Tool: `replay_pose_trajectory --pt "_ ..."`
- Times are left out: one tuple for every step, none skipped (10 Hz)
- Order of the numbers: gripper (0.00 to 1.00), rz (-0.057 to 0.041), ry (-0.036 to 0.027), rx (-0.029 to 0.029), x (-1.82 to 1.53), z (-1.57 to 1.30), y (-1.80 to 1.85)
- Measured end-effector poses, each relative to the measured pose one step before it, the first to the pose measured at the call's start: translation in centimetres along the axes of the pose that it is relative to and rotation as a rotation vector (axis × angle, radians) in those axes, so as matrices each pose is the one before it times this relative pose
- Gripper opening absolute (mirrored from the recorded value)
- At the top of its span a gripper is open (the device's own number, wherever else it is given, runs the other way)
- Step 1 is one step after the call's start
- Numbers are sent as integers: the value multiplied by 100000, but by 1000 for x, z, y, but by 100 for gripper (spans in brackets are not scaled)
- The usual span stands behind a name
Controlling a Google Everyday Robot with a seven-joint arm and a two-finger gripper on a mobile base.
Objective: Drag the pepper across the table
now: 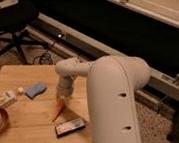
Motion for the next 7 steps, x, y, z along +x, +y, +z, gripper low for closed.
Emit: replay_pose_trajectory --pt "21 -47 -66 351 -51 -5 -55" --pt "14 -225 -187 720 -91 -20 -111" --pt "14 -198 -156 446 -68 -45 -38" --pt "14 -238 -180 423 -83 -62 8" --pt "14 -364 -383 541 -186 -158 53" --pt "14 -507 -572 749 -327 -224 102" --pt "14 -359 -411 490 -257 -135 126"
